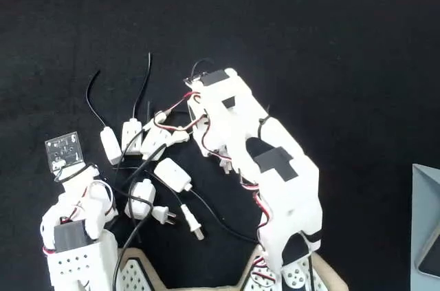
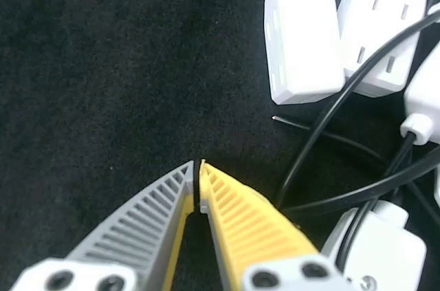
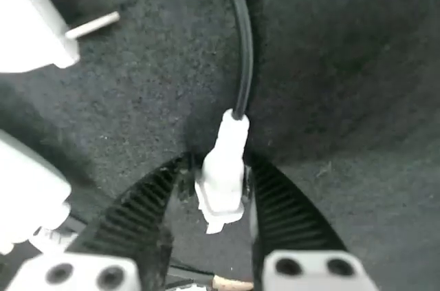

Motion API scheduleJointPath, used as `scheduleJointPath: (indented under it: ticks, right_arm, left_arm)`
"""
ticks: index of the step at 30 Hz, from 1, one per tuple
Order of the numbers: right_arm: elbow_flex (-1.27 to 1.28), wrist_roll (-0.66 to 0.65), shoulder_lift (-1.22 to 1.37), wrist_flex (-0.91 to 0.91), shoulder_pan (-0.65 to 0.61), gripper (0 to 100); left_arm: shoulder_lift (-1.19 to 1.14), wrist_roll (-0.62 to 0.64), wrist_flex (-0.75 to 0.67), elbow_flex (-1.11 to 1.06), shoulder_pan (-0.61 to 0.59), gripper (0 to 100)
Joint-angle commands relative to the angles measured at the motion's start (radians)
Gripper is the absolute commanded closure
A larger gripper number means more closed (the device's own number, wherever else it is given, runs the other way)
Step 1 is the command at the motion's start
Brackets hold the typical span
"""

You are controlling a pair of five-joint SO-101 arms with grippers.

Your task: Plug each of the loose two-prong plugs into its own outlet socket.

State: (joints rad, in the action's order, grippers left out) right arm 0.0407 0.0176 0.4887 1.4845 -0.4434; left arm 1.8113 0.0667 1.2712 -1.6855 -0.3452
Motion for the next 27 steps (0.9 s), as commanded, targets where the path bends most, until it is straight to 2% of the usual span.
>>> scheduleJointPath:
  ticks: [1, 7, 27]
  right_arm:
    - [-0.077, -0.002, -0.002, 0.077, 0.015, 88.1]
    - [-0.137, -0.002, -0.001, 0.161, 0.015, 88.1]
    - [-0.168, -0.002, 0.061, 0.146, 0.015, 88.1]
  left_arm:
    - [0.006, 0.003, 0.003, -0.013, -0.002, 97]
    - [0.006, 0.003, 0.003, -0.013, -0.002, 97]
    - [0.006, 0.003, 0.003, -0.013, -0.002, 97]
